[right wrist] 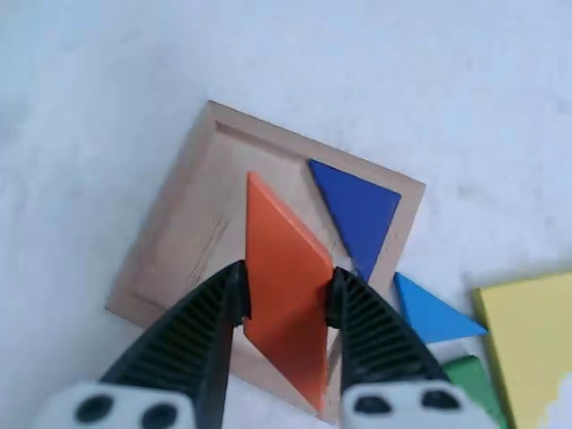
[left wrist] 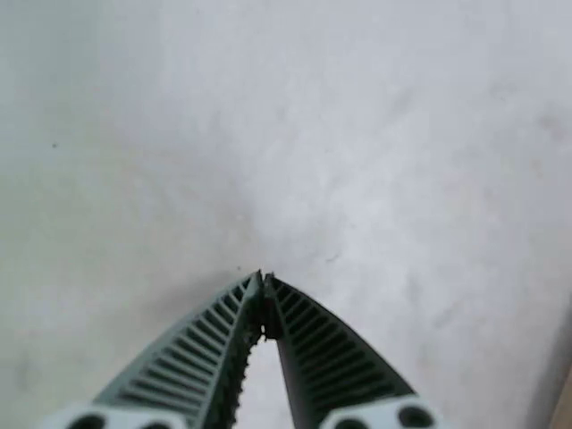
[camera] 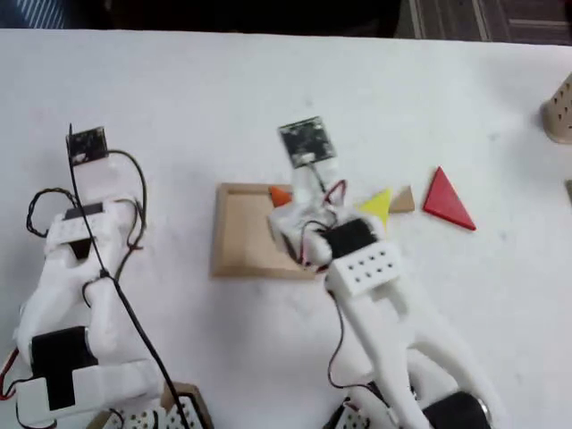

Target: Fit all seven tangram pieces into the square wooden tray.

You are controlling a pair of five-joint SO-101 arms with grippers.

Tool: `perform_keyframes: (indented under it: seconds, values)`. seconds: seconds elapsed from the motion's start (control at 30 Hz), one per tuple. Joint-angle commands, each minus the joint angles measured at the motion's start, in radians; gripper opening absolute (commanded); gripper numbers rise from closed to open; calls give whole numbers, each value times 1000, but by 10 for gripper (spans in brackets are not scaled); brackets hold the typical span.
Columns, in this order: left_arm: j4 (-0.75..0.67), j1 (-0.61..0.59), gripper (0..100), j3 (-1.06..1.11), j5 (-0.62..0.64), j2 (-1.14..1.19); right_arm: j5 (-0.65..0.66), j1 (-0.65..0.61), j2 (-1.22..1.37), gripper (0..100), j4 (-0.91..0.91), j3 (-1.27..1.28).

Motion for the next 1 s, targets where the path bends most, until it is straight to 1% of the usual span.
perform_keyframes:
  seconds: [0.0,0.13,0.37,0.47,0.63,0.87,0.97]
  values:
    - [-20,-13,24,-9,-2,-51,-8,-16,148,21,-170,5]
    - [-20,-13,24,-9,-2,-51,-8,-10,291,21,-205,-49]
    - [-20,-12,24,-9,-2,-51,-6,-16,433,22,-110,-149]
    - [-20,-10,24,-9,-2,-51,-6,-7,452,38,-101,-163]
    - [-20,-10,24,-8,-2,-51,-6,-10,453,172,-56,-164]
    - [-20,-12,24,-8,-2,-51,-9,22,414,169,-51,-163]
    - [-20,-12,24,-8,-2,-51,-8,51,377,155,-19,-166]
